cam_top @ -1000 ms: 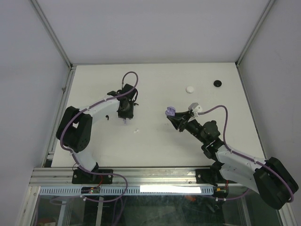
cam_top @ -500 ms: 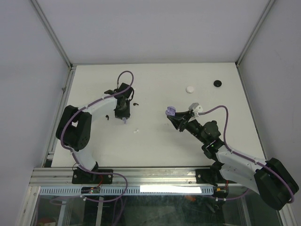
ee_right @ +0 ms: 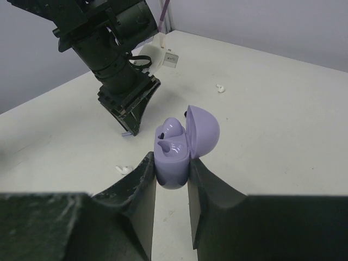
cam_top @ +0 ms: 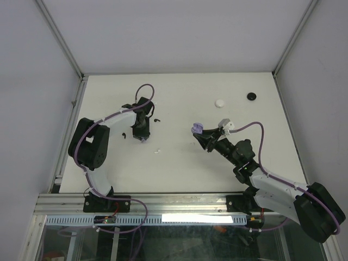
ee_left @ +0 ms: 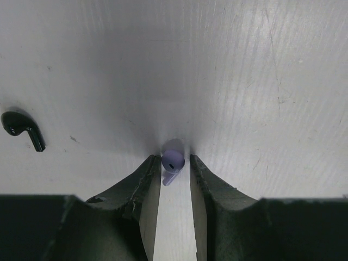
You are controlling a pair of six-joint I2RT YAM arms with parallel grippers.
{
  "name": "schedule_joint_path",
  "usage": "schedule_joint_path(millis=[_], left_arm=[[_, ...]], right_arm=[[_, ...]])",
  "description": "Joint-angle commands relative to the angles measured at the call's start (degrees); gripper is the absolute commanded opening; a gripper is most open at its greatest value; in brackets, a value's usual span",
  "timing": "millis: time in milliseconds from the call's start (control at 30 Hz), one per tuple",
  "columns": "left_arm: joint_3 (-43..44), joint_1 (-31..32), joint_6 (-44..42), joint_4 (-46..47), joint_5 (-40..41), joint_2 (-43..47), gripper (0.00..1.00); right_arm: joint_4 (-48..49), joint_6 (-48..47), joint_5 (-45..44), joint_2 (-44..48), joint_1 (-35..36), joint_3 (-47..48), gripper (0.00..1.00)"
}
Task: Insert the wireless bluetooth earbuds into the charging case
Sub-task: Pick up the earbud from the center of the board.
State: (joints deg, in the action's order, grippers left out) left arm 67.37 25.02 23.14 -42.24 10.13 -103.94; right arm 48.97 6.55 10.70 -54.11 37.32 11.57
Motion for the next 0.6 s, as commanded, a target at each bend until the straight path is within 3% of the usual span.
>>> schedule_joint_path(millis=[0, 400, 567], left_arm=[[1.55, -0.34, -0.20, 0.38, -2.57, 0.14, 0.28], [1.09, -0.29, -0.95, 0.93, -2.05, -1.45, 0.28], [0.73, -0.32, -1.25, 1.19, -2.16, -1.60, 0.20]], right_arm=[[2.44, -0.22, -0.51, 0.36, -0.14, 0.66, 0.00], [2.09, -0.13, -0.33, 0.21, -0.14, 0.99, 0.00], [1.56, -0.21, -0.15, 0.01, -0.14, 1.26, 0.00]])
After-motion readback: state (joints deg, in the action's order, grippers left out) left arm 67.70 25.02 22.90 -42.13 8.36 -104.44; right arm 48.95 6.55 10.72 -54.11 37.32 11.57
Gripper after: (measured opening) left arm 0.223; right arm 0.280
